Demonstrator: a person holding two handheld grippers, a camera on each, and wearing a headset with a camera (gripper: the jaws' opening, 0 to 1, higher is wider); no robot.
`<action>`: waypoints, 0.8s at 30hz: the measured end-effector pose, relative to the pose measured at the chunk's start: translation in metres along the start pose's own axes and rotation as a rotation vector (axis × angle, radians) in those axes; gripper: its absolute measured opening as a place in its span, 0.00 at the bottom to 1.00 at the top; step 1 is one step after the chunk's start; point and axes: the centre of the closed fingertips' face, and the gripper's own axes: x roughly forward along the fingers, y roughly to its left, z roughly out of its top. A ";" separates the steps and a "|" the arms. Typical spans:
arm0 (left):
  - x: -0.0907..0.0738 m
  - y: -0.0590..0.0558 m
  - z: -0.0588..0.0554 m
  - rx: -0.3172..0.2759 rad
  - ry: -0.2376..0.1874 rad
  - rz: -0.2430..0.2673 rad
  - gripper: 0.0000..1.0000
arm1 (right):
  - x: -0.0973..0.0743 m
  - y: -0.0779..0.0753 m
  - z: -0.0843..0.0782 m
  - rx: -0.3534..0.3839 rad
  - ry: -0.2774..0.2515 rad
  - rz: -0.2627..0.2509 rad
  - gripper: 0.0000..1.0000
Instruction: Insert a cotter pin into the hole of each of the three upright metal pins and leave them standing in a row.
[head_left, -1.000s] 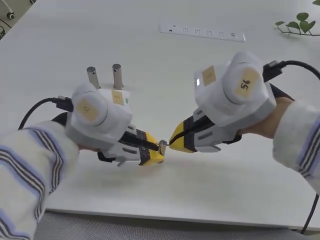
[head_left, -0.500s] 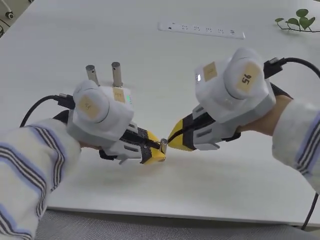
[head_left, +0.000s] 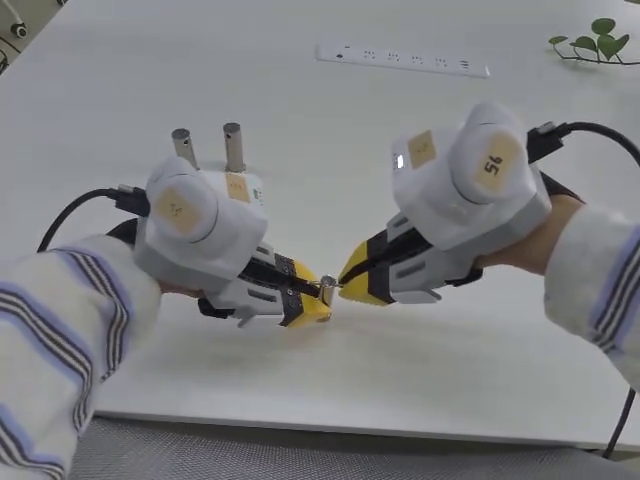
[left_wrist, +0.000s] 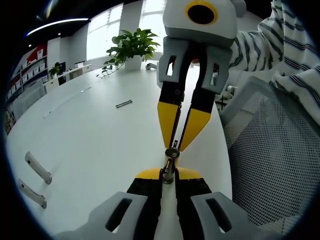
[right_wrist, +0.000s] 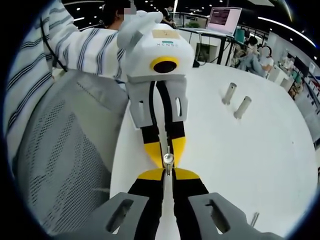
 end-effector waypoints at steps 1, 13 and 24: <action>0.000 0.000 0.000 -0.001 0.000 0.000 0.08 | 0.000 0.000 0.000 0.003 0.001 0.002 0.08; -0.001 0.001 0.000 -0.002 0.004 0.003 0.08 | -0.001 0.000 -0.004 0.035 0.002 0.004 0.04; -0.001 0.002 0.000 0.001 0.008 0.004 0.08 | 0.002 0.000 0.003 0.035 -0.004 0.009 0.04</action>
